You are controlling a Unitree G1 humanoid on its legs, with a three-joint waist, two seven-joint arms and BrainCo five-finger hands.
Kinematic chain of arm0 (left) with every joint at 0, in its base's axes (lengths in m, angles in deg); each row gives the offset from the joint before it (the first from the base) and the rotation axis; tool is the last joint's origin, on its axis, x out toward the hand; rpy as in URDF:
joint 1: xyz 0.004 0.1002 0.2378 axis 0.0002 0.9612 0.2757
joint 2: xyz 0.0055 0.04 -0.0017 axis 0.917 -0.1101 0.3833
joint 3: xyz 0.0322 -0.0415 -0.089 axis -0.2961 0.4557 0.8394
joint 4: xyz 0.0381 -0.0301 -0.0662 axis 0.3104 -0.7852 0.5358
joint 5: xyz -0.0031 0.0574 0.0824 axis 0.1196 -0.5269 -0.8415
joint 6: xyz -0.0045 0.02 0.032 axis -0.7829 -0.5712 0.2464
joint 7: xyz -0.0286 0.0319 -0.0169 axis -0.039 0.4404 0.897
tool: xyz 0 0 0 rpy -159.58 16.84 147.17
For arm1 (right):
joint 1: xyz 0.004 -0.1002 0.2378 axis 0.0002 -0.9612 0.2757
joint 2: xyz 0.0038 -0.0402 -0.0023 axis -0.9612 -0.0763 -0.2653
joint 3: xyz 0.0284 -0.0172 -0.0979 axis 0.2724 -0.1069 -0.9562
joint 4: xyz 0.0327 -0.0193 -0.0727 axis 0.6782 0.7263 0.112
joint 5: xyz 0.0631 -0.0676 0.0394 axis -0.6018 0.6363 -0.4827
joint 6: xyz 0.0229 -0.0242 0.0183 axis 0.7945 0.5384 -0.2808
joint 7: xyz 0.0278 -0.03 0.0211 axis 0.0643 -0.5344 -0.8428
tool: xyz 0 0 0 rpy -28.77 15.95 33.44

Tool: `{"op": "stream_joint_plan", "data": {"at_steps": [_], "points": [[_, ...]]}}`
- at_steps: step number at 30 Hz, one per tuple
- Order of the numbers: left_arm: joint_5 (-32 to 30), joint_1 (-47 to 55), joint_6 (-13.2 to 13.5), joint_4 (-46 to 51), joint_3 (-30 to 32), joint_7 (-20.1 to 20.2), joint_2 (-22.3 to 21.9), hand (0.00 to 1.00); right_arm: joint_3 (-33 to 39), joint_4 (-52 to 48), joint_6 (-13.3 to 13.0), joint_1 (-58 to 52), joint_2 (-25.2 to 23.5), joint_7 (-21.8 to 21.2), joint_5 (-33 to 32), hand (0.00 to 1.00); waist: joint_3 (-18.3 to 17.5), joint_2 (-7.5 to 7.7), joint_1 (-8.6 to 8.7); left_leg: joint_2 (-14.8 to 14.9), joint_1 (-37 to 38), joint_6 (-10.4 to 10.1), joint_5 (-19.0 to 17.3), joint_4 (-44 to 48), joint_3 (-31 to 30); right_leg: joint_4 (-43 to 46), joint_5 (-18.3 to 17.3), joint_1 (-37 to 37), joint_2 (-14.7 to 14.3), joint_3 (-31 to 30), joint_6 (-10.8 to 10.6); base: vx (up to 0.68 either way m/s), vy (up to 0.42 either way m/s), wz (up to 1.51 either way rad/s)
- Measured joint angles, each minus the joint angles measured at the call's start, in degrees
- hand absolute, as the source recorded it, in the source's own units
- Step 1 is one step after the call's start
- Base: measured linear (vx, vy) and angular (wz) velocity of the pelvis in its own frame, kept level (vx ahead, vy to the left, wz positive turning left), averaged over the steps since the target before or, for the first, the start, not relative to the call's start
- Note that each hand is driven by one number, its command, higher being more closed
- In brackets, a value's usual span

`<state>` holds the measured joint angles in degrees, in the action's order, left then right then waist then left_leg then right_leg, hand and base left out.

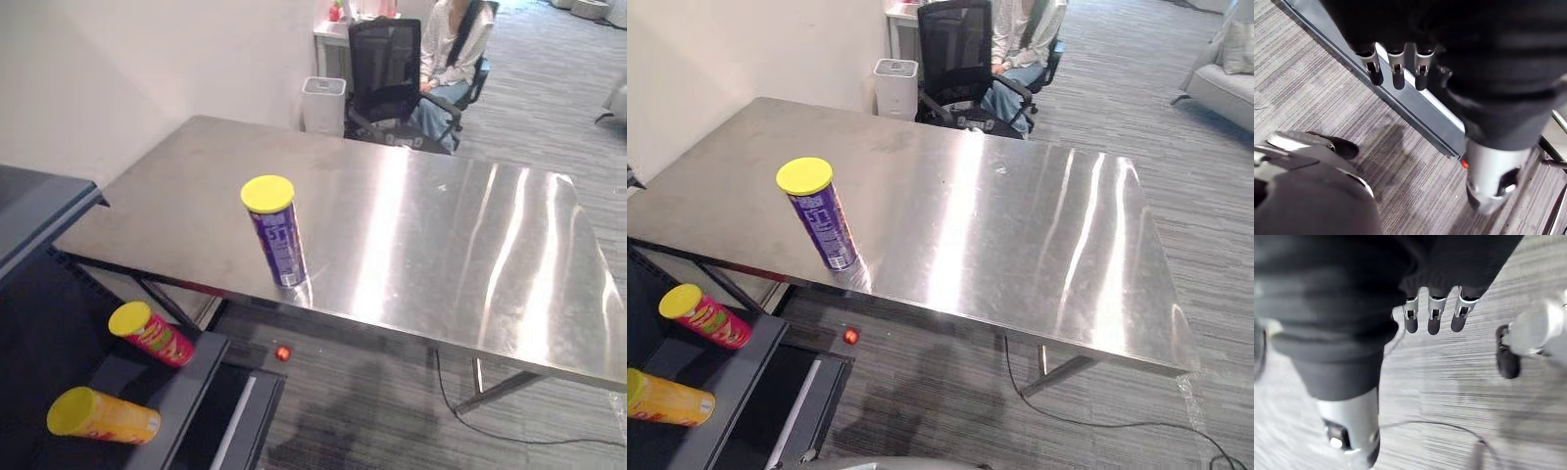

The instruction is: Put the gum and the chips on the shelf.

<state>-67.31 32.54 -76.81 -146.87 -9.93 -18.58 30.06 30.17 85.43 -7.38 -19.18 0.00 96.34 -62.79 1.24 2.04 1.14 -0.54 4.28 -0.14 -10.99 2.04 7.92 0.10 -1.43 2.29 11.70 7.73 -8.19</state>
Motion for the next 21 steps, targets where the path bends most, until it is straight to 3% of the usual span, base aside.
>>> {"op": "stream_joint_plan", "data": {"at_steps": [4,7,11,13,15,17,21], "points": [[0.0,0.0,-0.1,0.1,-0.4,-0.1,0.2,0.0,8.1,-0.5,-1.0,3.4,7.9,2.8,-2.2,0.0,-0.8,0.09,0.81,-0.1,0.0,0.0,0.0,-0.2,2.3,-0.1,0.1,-1.3,-0.1,-2.3,-0.2,-0.04,-0.022,-0.28],[-0.1,0.2,-0.1,0.1,-2.0,-0.2,0.6,0.0,6.9,-5.4,-1.4,6.0,10.6,4.9,-2.1,0.0,-1.4,0.07,2.18,0.0,0.0,0.0,0.0,-0.7,3.0,-0.1,0.1,-2.2,-0.3,-3.9,-0.2,-0.04,-0.028,-0.21],[-1.5,0.3,-0.2,0.0,-3.7,-0.3,0.7,0.0,-0.3,-21.1,-2.8,8.1,11.6,9.6,-1.5,0.0,-2.3,0.0,3.54,0.0,0.0,0.1,0.0,-0.9,4.2,0.0,0.1,-3.0,-0.6,-5.4,-0.2,-0.05,-0.037,-0.2],[-1.6,0.2,-0.2,0.4,-4.8,-0.5,0.5,0.0,-4.8,-32.1,-4.5,7.9,11.6,12.4,-0.8,0.0,-2.6,-0.42,3.37,0.0,0.4,0.1,0.0,-0.8,5.2,0.0,0.2,-3.2,-0.6,-6.1,-0.3,-0.01,-0.023,-0.23],[-1.7,0.2,-0.2,0.9,-5.9,-0.7,0.6,0.0,-9.8,-43.6,-7.0,8.1,11.6,15.3,4.0,0.0,-2.7,-0.49,3.28,0.1,0.7,0.1,0.0,-0.8,5.6,0.0,0.2,-3.2,-0.8,-6.7,-0.4,-0.05,-0.039,-0.17],[-1.9,0.4,-0.1,1.9,-7.0,-0.8,0.7,0.0,-12.0,-47.0,-8.6,8.8,11.7,16.5,7.9,0.0,-2.6,-0.25,3.12,0.1,0.6,0.0,0.0,-0.8,5.5,-0.1,0.2,-3.3,-0.8,-6.7,-0.4,-0.06,-0.062,-0.03],[-2.0,0.2,-0.1,1.9,-10.0,-0.8,0.9,0.0,-20.3,-53.2,-9.4,10.2,11.3,17.7,11.7,0.0,-2.7,-0.67,2.76,-0.2,-0.3,0.1,0.3,-0.8,5.4,-0.4,0.2,-4.1,-0.6,-6.6,-0.4,-0.04,-0.042,-0.02]]}}
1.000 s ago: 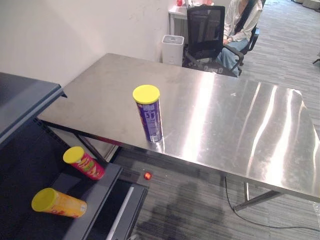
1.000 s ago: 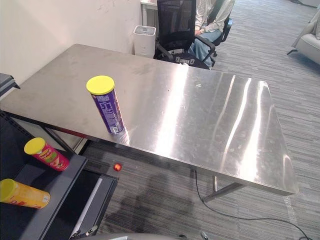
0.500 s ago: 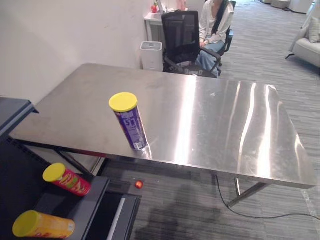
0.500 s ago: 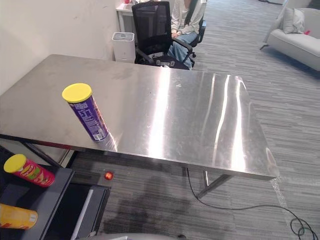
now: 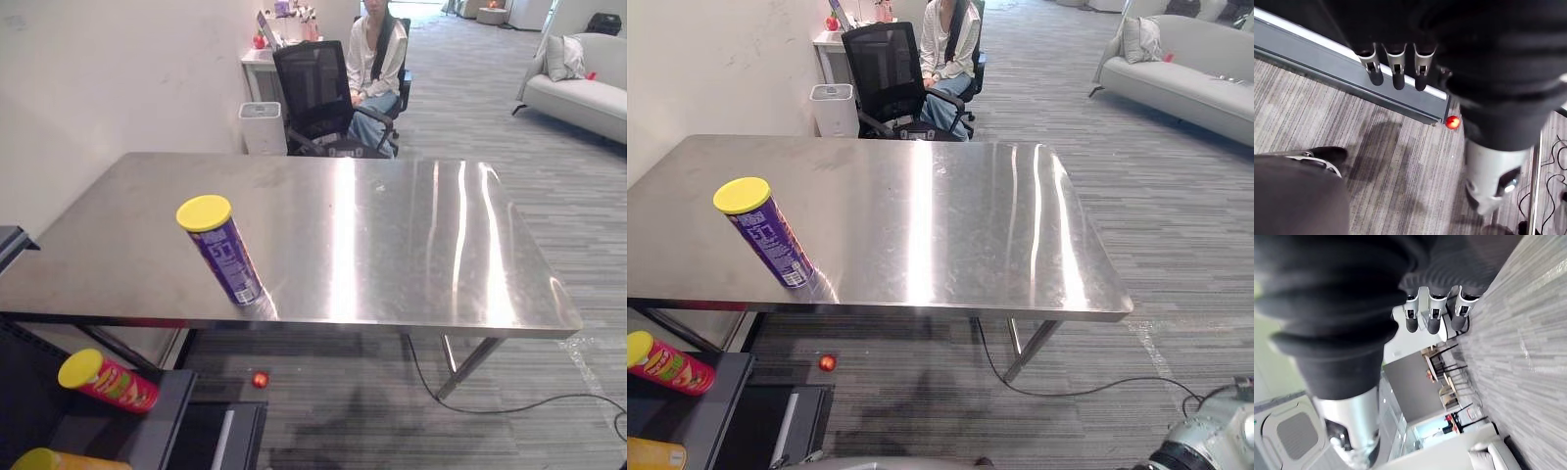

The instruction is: Put the gum and the chips on the shelf.

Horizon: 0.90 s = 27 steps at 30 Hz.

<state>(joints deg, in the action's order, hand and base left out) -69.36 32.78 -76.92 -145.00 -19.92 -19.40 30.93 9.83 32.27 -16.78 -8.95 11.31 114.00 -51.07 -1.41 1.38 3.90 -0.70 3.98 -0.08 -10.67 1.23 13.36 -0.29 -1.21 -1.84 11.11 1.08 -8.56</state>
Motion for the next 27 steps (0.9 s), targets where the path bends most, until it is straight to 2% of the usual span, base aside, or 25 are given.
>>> {"op": "stream_joint_plan", "data": {"at_steps": [2,4,7,10,14,16,17,21,27], "points": [[-0.1,0.0,0.0,0.0,-1.0,0.0,0.1,0.0,-4.2,-3.2,0.0,0.0,0.0,-0.6,2.1,0.0,0.0,-0.19,-0.24,0.1,0.0,-0.1,0.1,0.0,-0.1,-0.1,0.0,0.0,-0.1,0.1,0.0,-0.01,-0.037,0.01],[-2.2,-0.1,0.1,0.8,-2.7,0.3,0.3,0.0,-10.0,-8.5,-0.1,0.1,0.0,-3.2,5.9,0.0,0.0,-0.14,-1.14,0.2,-0.7,-0.1,0.2,0.2,-0.6,-0.2,0.0,0.0,-0.3,0.5,0.0,-0.02,-0.049,0.11],[-2.3,-0.1,0.1,1.0,-4.4,0.7,1.3,0.0,-17.5,-13.2,0.0,0.2,0.2,-8.1,10.8,0.0,0.1,0.03,-1.59,0.2,-1.1,-0.2,0.4,0.4,-1.9,-0.4,0.0,0.2,-0.3,1.8,0.0,0.02,-0.048,0.23],[-2.4,-0.2,0.2,1.2,-5.4,1.0,1.5,0.0,-23.5,-15.2,0.2,0.0,0.2,-12.2,13.8,0.0,0.2,0.15,-2.62,0.3,-2.0,-0.2,0.4,1.0,-3.5,-0.5,0.0,0.3,-0.3,3.2,0.0,0.02,-0.037,0.2],[-2.4,0.0,0.3,1.2,-6.0,1.9,1.7,0.0,-30.7,-16.6,1.2,-0.7,0.2,-18.1,14.1,0.0,0.6,0.34,-2.77,0.3,-2.0,-0.2,0.4,1.2,-5.8,-0.5,0.0,1.7,-0.1,5.1,0.0,0.04,-0.032,0.31],[-2.4,0.0,0.5,1.2,-6.3,2.3,1.8,0.0,-33.9,-16.6,1.2,-0.6,0.2,-19.6,15.1,0.0,1.5,0.66,-3.0,0.4,-2.0,-0.2,0.4,1.6,-6.3,-0.5,0.0,2.2,0.1,5.7,0.0,0.01,-0.022,0.15],[-2.4,0.0,0.5,1.6,-6.5,2.4,2.0,0.0,-36.2,-16.6,1.3,-0.6,0.2,-20.4,15.9,0.0,1.9,0.36,-3.66,0.3,-2.2,-0.2,0.4,1.9,-6.4,-0.5,0.0,2.2,0.3,5.9,0.0,-0.02,-0.022,0.1],[-2.4,0.0,0.6,2.3,-6.5,2.3,2.6,0.0,-41.3,-16.5,1.5,-0.3,0.2,-21.6,16.1,0.0,3.4,1.31,-4.34,0.0,-4.1,-0.1,0.4,3.1,-9.1,-0.5,0.0,2.3,0.6,8.2,0.0,-0.02,-0.032,0.29],[-2.3,0.3,0.6,2.5,-6.5,2.1,2.2,0.0,-47.4,-15.9,2.0,3.2,0.2,-22.4,16.2,0.0,4.1,0.77,-5.82,-0.2,-5.1,-0.1,0.5,4.4,-12.7,-0.5,0.0,3.9,0.7,11.4,0.0,0.0,-0.036,0.33]]}}
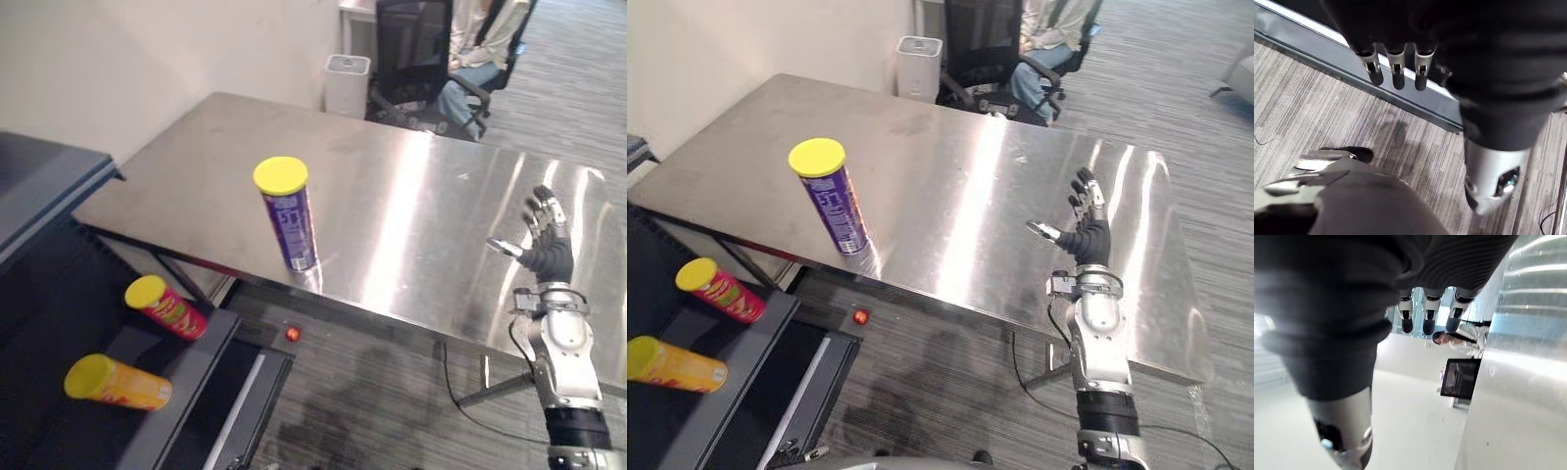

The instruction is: Put the gum and the chips on the shelf.

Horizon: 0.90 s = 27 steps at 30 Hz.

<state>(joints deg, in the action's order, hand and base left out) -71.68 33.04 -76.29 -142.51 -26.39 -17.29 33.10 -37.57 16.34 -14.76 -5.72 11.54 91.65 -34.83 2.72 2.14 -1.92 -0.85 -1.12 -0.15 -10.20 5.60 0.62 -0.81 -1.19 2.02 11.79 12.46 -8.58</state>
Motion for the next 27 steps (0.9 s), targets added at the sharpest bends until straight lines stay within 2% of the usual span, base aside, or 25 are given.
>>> {"op": "stream_joint_plan", "data": {"at_steps": [4,9,14,19,27], "points": [[0.0,0.3,0.0,0.2,0.4,-0.1,-0.1,0.0,-3.2,0.1,0.0,2.1,0.0,-0.2,0.1,0.0,0.5,-0.15,-1.3,-0.1,-1.5,0.1,0.2,0.7,-2.3,0.0,0.0,0.2,0.0,1.9,0.0,-0.01,-0.029,0.33],[0.0,1.0,0.0,0.2,1.1,-0.4,-0.2,0.0,-7.4,1.4,0.0,5.0,-0.2,-0.4,2.1,0.0,1.2,0.22,-2.13,-0.5,-1.9,0.0,0.9,0.7,-3.4,-0.1,0.0,0.6,0.3,3.2,0.0,-0.02,-0.02,0.16],[0.0,1.0,0.0,1.2,2.1,-1.0,-0.2,0.0,-10.8,2.6,0.2,7.0,-1.7,-0.5,2.2,0.0,2.5,1.11,-3.05,-0.7,-2.1,-0.3,1.8,0.5,-4.8,-0.2,0.0,1.2,0.4,4.4,0.0,-0.04,-0.033,0.14],[0.0,1.0,-0.1,2.0,2.7,-1.9,-0.2,0.0,-13.1,4.5,0.4,8.9,-3.9,-0.4,2.2,0.0,3.2,2.09,-3.16,-1.3,-2.8,-1.2,4.1,-0.6,-6.0,-0.2,0.1,0.9,1.0,5.5,-0.1,-0.06,-0.033,0.15],[0.0,1.2,-0.1,2.5,3.7,-2.5,-0.4,0.0,-16.7,4.7,0.5,10.3,-5.9,-0.4,2.1,0.0,3.5,2.36,-3.37,-1.3,-2.7,-1.0,6.5,-4.2,-6.1,-0.5,0.8,-0.5,1.0,5.8,-0.8,-0.09,-0.022,0.02]]}}
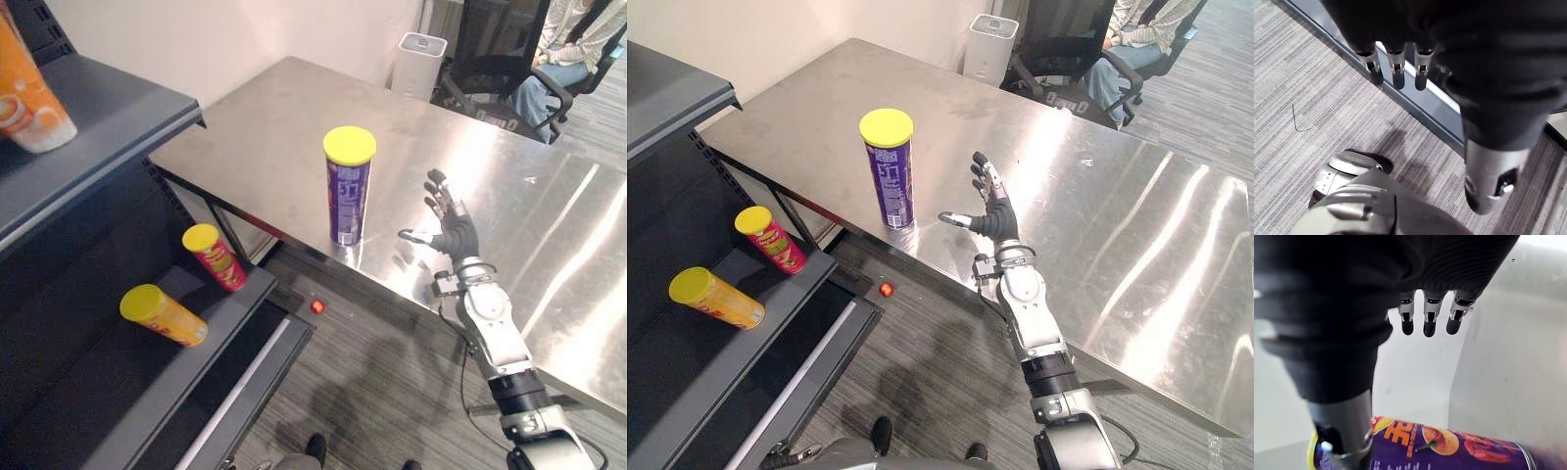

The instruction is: Put the gum and the chips on the shelf.

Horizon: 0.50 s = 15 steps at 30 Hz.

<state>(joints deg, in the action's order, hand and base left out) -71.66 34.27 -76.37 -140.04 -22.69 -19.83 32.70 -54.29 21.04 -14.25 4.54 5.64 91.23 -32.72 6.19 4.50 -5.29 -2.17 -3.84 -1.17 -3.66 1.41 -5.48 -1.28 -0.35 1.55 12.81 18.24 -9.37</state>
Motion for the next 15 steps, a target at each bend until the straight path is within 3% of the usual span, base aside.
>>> {"op": "stream_joint_plan", "data": {"at_steps": [5,6,15], "points": [[0.0,0.1,0.0,0.1,0.9,-0.1,0.1,0.0,-2.7,0.0,0.1,0.2,0.0,-0.1,0.0,0.0,0.5,0.83,0.07,0.0,0.1,-0.1,2.1,-2.4,0.0,-0.8,0.3,-0.6,0.0,0.0,0.1,-0.1,-0.02,0.0],[0.0,0.3,-0.1,-0.1,0.9,-0.1,0.1,0.0,-5.4,-1.3,0.2,-0.6,0.1,-2.3,0.0,0.0,-1.1,0.76,0.0,1.2,0.9,-0.7,4.1,-5.1,-0.1,-1.2,0.2,-1.3,-1.7,-1.5,0.1,0.0,0.0,0.0],[0.0,0.2,-0.1,0.0,0.8,-0.1,0.0,0.0,-3.4,-1.3,0.8,-5.7,-0.4,-1.7,0.5,0.0,-1.1,0.74,0.06,1.2,1.0,-0.7,4.1,-5.2,-0.1,-1.2,0.2,-1.3,-1.7,-1.5,0.1,0.0,0.0,0.0]]}}
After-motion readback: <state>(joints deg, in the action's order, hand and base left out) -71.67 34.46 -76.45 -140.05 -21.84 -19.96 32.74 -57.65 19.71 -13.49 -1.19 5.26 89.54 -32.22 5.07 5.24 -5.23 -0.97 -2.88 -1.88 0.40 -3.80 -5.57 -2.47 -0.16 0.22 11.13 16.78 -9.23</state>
